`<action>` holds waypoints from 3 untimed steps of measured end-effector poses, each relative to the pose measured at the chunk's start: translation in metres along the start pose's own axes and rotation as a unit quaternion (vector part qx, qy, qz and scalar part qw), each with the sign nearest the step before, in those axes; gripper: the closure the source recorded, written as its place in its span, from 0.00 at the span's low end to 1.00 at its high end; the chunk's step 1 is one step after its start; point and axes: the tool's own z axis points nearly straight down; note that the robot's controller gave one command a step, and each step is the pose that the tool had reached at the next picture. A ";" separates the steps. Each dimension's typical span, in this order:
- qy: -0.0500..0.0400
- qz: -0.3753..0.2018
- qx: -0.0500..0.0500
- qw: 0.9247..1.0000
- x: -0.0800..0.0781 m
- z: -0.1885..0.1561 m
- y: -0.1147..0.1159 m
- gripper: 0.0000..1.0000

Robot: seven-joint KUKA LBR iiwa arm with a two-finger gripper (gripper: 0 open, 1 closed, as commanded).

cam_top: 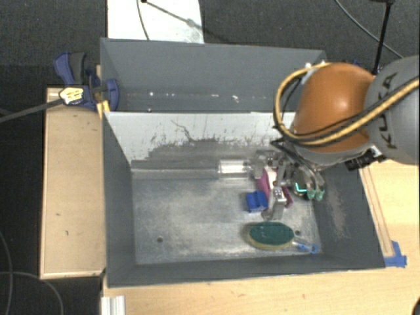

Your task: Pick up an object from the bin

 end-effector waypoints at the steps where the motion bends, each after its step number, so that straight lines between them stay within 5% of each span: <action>1: 0.002 -0.058 0.000 0.998 0.039 0.102 -0.040 0.00; 2: -0.003 -0.058 0.000 0.998 0.036 0.098 -0.038 1.00; 3: -0.008 -0.064 0.001 0.998 0.030 -0.022 -0.040 1.00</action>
Offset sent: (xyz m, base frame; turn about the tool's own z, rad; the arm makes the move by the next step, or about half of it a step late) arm -0.0365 -0.0394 -0.0984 -0.1187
